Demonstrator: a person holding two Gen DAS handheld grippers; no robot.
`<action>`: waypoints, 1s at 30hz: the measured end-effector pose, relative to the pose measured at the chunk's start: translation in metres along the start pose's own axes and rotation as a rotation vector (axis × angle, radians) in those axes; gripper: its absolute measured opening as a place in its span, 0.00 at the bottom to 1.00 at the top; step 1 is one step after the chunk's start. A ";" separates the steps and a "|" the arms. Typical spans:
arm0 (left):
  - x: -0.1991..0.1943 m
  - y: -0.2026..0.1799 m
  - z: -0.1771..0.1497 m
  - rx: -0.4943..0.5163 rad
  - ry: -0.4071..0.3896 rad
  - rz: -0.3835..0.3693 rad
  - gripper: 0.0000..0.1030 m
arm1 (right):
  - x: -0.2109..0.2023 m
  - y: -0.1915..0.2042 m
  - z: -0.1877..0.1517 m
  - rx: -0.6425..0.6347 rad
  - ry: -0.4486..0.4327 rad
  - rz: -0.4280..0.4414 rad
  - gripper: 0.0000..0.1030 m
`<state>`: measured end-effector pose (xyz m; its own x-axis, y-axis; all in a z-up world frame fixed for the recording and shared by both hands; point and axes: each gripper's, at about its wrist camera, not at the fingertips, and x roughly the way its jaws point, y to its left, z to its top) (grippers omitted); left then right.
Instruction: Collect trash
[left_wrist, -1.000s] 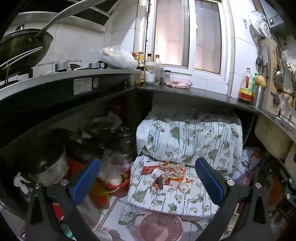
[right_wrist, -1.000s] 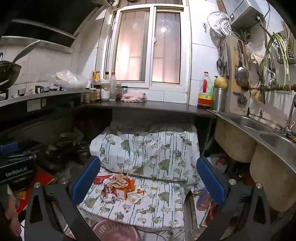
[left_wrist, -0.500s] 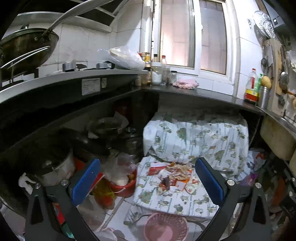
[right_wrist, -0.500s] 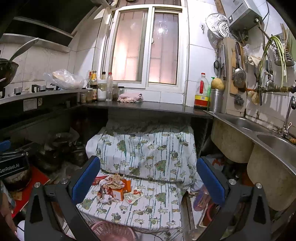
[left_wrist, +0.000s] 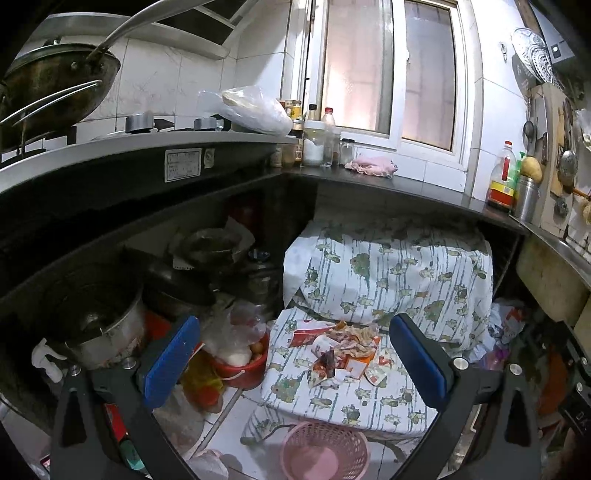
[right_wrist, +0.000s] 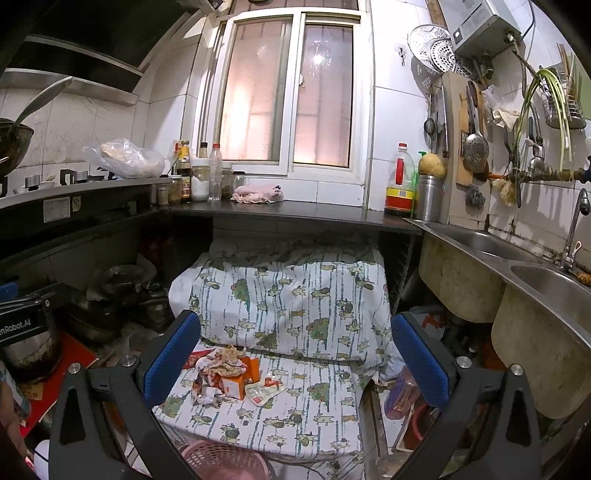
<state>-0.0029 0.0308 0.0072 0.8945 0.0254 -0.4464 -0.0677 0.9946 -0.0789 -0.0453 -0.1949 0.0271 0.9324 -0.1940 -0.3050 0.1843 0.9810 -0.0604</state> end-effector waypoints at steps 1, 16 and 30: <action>0.000 0.000 0.000 0.001 0.000 -0.001 1.00 | 0.000 0.001 0.001 0.001 0.001 0.000 1.00; -0.001 -0.003 -0.003 -0.001 -0.017 0.041 1.00 | 0.000 -0.003 0.002 0.003 0.005 -0.003 1.00; -0.002 0.003 -0.003 -0.014 -0.001 0.016 1.00 | -0.002 0.005 -0.001 -0.019 0.001 -0.005 1.00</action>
<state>-0.0062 0.0331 0.0047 0.8939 0.0411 -0.4464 -0.0878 0.9925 -0.0845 -0.0461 -0.1893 0.0261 0.9312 -0.1994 -0.3053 0.1836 0.9798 -0.0799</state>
